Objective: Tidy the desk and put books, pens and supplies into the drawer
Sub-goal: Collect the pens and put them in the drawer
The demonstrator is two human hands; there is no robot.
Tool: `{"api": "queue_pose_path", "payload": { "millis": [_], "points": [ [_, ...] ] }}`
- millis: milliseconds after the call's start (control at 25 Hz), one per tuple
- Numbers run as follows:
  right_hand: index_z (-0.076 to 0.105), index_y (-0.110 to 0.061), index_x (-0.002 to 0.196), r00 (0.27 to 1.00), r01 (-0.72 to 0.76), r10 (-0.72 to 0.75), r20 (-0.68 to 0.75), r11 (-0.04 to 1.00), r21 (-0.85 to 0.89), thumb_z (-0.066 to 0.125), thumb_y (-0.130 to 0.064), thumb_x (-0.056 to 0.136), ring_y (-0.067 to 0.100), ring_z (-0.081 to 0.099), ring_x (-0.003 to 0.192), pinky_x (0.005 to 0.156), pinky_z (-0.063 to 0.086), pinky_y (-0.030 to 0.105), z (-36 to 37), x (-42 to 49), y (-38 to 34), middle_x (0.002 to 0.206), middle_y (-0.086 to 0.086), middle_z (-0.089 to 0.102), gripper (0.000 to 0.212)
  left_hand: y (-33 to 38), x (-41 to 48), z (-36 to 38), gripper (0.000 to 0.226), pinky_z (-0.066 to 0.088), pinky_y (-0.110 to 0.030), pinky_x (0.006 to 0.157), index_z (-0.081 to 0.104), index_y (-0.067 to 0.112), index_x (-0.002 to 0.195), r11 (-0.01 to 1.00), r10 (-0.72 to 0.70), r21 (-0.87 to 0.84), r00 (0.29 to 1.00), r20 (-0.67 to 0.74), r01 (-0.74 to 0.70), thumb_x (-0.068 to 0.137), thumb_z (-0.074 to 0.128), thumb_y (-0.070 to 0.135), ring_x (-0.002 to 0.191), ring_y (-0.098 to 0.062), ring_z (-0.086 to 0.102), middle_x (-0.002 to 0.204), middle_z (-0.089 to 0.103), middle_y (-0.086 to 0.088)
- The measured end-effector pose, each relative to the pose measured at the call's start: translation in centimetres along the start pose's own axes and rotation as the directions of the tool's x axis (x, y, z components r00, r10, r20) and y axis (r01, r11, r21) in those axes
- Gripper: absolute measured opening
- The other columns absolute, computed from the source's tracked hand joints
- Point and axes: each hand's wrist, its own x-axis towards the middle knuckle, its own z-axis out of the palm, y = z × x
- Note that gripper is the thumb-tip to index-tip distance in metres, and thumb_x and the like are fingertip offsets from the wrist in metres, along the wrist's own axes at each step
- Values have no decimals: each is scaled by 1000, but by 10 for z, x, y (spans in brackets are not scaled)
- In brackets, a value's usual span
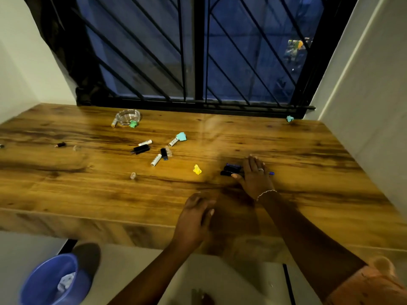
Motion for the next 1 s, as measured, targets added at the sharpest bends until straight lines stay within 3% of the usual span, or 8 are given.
{"api": "queue_pose_path", "payload": {
  "millis": [120, 240, 400, 520, 600, 720, 840, 1000],
  "points": [
    [40, -3, 136, 968, 141, -70, -242, 947, 289, 17, -61, 86, 35, 39, 131, 107, 32, 44, -9, -50, -21, 141, 21, 41, 80, 12, -14, 2, 38, 48, -28, 83, 65, 18, 105, 972, -86, -226, 991, -107, 60, 87, 40, 41, 99, -17, 61, 104, 67, -3],
    [63, -5, 105, 911, 296, -45, -411, 765, 573, 34, -46, 88, 21, 60, 88, 76, 43, 20, -2, -120, -43, 102, 11, 65, 53, 29, -35, 13, 21, 51, -28, 63, 64, 18, 83, 660, -450, -702, 889, -84, 268, 94, 49, 29, 70, -17, 63, 72, 65, -4],
    [63, -12, 88, 993, 35, -116, 19, 448, 893, 50, -32, 88, -3, 55, 68, 66, 41, 8, 44, -171, -57, 79, -6, 61, 24, 19, -52, 37, 29, 43, -27, 56, 57, 9, 72, 87, -872, -905, 472, 133, 416, 96, 42, 12, 61, -21, 55, 58, 58, -4],
    [60, -7, 92, 864, -502, -11, 503, 64, 863, 53, 4, 87, 6, 57, 74, 65, 47, 22, 83, -167, -33, 84, 1, 59, 15, -23, -60, 53, 32, 44, -42, 85, 50, 3, 112, -210, -938, -911, 190, 290, 355, 98, 40, 29, 105, -33, 51, 100, 57, -13],
    [57, -3, 82, 680, -699, 116, 724, -195, 688, 49, 10, 87, 15, 56, 67, 49, 50, 20, 92, -160, -11, 74, 6, 60, 16, -48, -60, 61, 68, 33, -46, 107, 29, 6, 140, -319, -902, -879, 170, 397, 355, 94, 32, 55, 130, -35, 35, 137, 40, -17],
    [49, -1, 73, 492, -727, 218, 843, -430, 536, 47, 7, 89, 22, 59, 49, 34, 45, 16, 101, -157, 12, 54, 11, 59, 17, -62, -52, 68, 84, 20, -46, 114, 14, 13, 147, -395, -859, -852, 189, 475, 342, 86, 24, 71, 140, -31, 22, 151, 22, -15],
    [45, -7, 76, 508, -572, 308, 804, -577, 582, 39, 11, 88, 22, 50, 68, 49, 51, 25, 108, -153, 25, 75, 10, 50, 23, -63, -54, 81, 90, 12, -48, 115, 17, 13, 146, -452, -811, -852, 274, 516, 266, 82, 18, 76, 139, -29, 26, 150, 29, -13],
    [48, -10, 78, 541, -374, 307, 783, -746, 551, 32, 20, 79, 24, 53, 77, 44, 53, 23, 120, -159, 30, 81, 7, 55, 35, -76, -63, 90, 107, 11, -51, 115, 17, 11, 147, -490, -747, -827, 355, 562, 276, 71, 10, 87, 140, -33, 23, 152, 25, -14]
  ]
}}
